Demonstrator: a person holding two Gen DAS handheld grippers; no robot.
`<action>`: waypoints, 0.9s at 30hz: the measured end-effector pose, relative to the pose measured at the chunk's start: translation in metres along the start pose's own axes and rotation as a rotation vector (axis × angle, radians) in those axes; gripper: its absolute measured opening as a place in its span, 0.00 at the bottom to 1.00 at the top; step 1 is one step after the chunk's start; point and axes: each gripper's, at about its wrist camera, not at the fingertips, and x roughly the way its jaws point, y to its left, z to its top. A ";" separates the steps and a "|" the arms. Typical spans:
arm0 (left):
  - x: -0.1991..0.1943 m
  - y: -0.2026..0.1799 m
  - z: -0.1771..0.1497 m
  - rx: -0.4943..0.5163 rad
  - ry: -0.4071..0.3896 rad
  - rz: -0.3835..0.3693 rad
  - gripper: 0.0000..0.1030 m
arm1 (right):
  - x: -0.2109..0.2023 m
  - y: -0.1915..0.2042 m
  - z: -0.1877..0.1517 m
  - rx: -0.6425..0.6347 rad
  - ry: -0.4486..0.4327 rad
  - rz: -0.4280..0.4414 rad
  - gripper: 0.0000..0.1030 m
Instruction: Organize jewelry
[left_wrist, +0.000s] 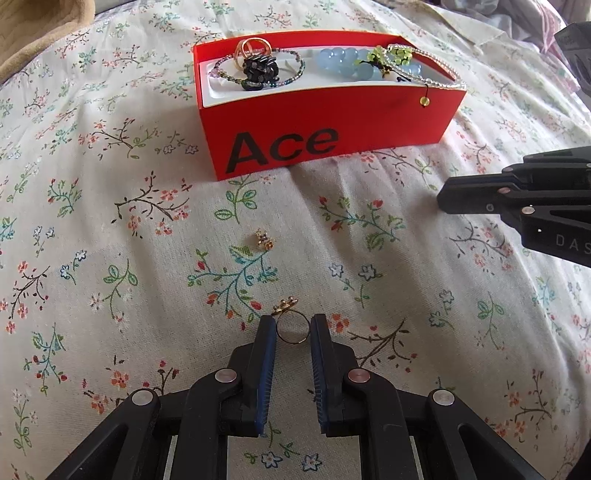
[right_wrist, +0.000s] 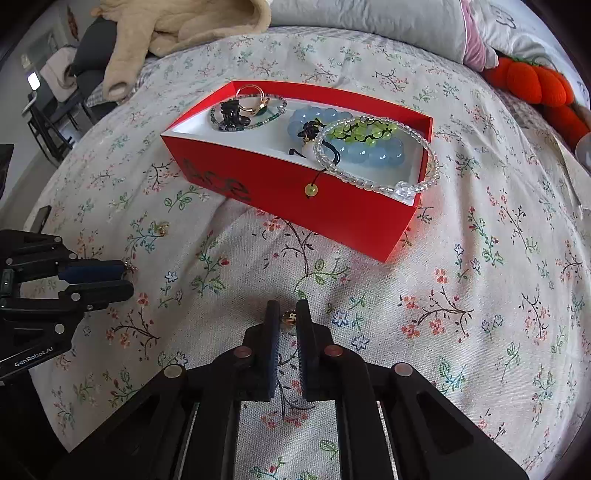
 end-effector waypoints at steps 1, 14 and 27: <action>-0.002 0.000 0.000 -0.002 -0.004 -0.001 0.13 | -0.003 -0.002 0.000 0.011 -0.005 0.011 0.06; -0.030 0.003 0.018 -0.013 -0.099 0.001 0.13 | -0.048 -0.011 0.010 0.077 -0.111 0.089 0.06; -0.050 0.007 0.062 -0.069 -0.219 -0.001 0.13 | -0.073 -0.010 0.040 0.101 -0.214 0.082 0.06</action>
